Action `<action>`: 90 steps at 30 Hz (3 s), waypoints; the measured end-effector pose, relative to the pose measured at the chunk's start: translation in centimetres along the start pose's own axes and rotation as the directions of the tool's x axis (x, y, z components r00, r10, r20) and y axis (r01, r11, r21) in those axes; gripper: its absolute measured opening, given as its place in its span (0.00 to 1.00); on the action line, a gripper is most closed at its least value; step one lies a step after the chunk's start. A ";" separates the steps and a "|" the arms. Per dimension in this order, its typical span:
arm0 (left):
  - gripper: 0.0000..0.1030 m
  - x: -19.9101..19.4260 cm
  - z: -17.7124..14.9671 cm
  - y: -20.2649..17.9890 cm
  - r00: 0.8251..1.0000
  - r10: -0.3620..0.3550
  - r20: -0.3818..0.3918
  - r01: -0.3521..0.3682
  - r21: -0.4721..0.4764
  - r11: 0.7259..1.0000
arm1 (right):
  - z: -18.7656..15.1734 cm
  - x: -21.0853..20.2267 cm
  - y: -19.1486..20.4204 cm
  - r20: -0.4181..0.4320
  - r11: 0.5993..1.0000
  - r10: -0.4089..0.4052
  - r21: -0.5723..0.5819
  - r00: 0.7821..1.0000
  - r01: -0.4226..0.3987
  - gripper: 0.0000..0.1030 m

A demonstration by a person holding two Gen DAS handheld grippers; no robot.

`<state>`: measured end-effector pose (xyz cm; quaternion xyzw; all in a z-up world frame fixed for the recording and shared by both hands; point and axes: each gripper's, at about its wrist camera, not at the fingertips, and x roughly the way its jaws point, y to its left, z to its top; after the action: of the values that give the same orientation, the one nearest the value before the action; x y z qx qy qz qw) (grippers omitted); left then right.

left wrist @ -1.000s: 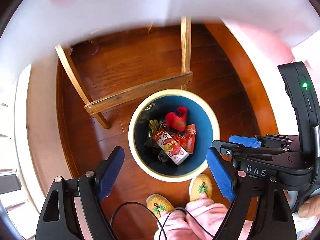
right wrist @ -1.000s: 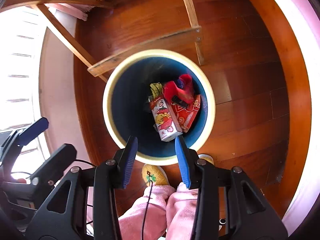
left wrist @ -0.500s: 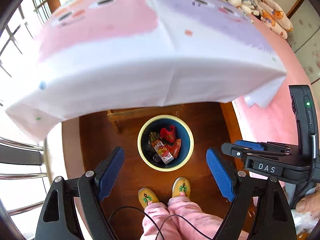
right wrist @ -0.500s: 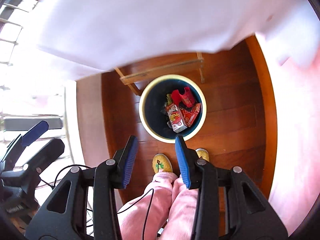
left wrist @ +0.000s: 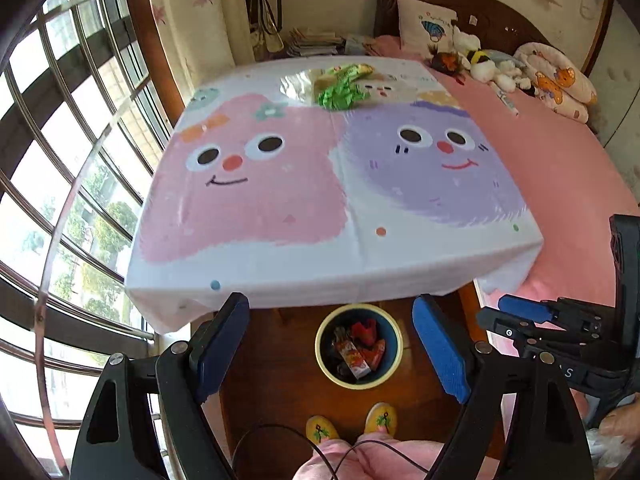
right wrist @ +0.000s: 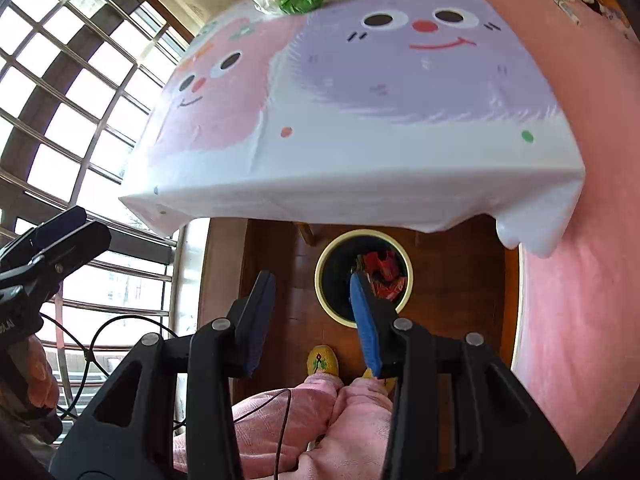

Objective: Collect trash
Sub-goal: 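Raise both tools back toward the table, then grasp the white tissue with the left tool while the right tool grasps the green wrapper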

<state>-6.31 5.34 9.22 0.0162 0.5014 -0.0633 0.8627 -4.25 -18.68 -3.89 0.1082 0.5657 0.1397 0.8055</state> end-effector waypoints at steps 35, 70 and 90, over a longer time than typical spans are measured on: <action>0.83 15.4 31.1 11.0 0.998 -0.053 0.045 0.051 0.036 0.998 | 30.2 6.5 2.3 0.124 0.975 0.000 0.220 0.992 -0.027 0.35; 0.83 40.7 43.0 8.3 0.934 -0.205 -0.292 0.215 0.001 0.977 | 45.0 21.5 0.8 0.105 0.921 -0.134 0.380 0.985 0.085 0.04; 0.48 43.2 42.4 9.8 0.933 -0.204 -0.297 0.194 -0.061 0.979 | 44.0 20.4 -0.2 0.065 0.880 -0.122 0.469 0.990 0.078 0.59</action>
<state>52.71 7.18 -7.55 -0.0385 0.6274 -0.1394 0.7652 43.75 -12.50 -7.15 0.2752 0.5495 -0.0470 0.7875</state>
